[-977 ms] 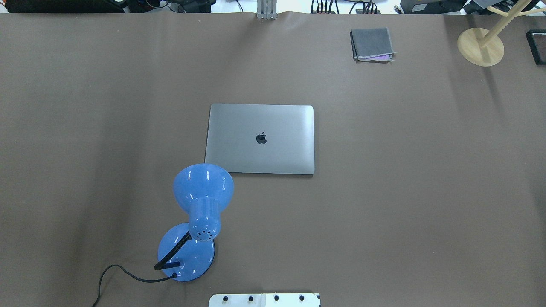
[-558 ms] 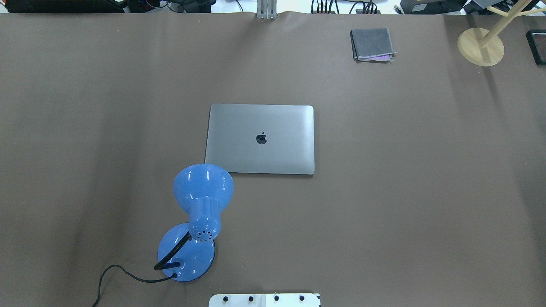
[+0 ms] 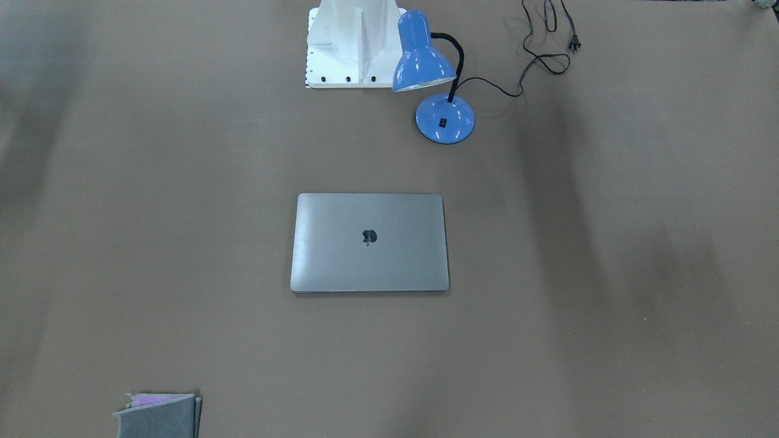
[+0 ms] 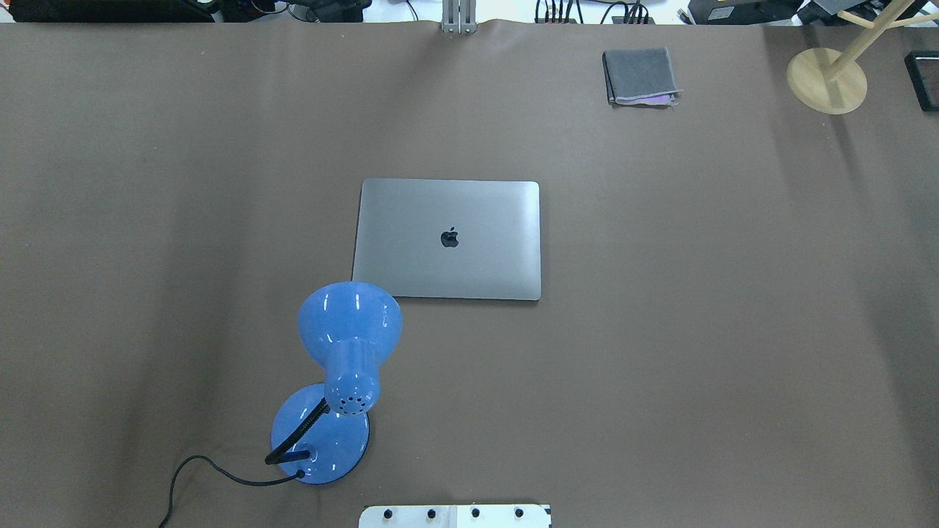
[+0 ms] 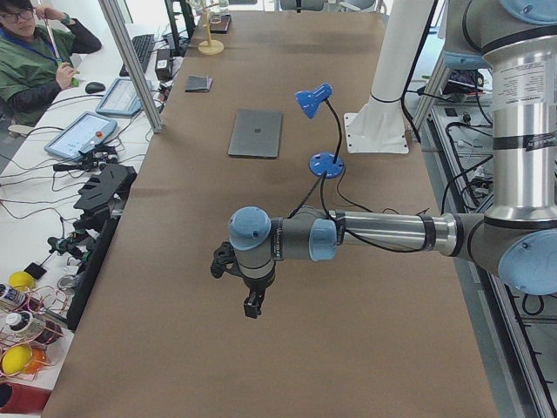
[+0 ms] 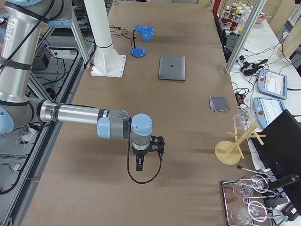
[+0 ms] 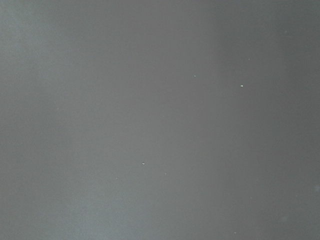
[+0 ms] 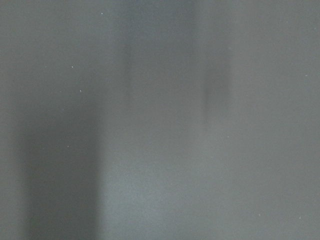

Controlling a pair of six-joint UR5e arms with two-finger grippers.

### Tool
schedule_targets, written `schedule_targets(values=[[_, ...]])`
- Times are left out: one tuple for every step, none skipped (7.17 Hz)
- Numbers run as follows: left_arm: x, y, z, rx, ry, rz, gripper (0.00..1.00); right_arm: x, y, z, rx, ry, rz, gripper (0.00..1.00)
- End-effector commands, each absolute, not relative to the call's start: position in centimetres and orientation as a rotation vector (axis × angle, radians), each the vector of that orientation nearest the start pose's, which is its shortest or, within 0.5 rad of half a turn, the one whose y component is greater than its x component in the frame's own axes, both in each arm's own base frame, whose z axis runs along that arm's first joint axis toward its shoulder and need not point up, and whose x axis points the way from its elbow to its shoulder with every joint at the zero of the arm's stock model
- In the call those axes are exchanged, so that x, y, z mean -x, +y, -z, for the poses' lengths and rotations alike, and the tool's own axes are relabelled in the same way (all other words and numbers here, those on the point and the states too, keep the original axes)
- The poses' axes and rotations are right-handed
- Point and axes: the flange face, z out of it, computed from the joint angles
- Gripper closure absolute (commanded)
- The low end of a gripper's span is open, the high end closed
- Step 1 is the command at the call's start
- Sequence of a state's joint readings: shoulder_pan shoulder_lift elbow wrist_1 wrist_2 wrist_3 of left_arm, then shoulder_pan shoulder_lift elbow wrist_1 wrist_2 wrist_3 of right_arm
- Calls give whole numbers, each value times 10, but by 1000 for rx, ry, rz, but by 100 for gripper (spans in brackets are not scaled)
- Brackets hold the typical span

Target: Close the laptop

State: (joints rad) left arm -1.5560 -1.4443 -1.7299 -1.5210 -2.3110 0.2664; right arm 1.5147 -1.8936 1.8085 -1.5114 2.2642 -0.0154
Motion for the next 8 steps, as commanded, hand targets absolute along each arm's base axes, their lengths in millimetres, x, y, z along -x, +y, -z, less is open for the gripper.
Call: schedule_targets(values=[[59,-438,-645,-83,739,-265,2,-49,-357,-677,40,-703,60,0],[59,-438,-645,-83,739,-265,2,-48,-357,-676,41,-716,59,0],[59,-439,-642,-92,736,-269,2,-45,-356,-675,43,-748,59,0],[60,-439,-642,-90,735,-268,2,-45,-356,-674,43,-757,59,0],[60,-439,-640,-94,734,-270,2,-45,-356,-674,43,-757,59,0],[60,-439,-637,-99,734,-270,2,-45,-356,-674,43,-757,59,0],[60,-439,-634,-105,731,-272,2,-45,-356,-674,43,-757,59,0],[60,-439,-634,-106,730,-273,2,-45,-356,-674,43,-757,59,0]])
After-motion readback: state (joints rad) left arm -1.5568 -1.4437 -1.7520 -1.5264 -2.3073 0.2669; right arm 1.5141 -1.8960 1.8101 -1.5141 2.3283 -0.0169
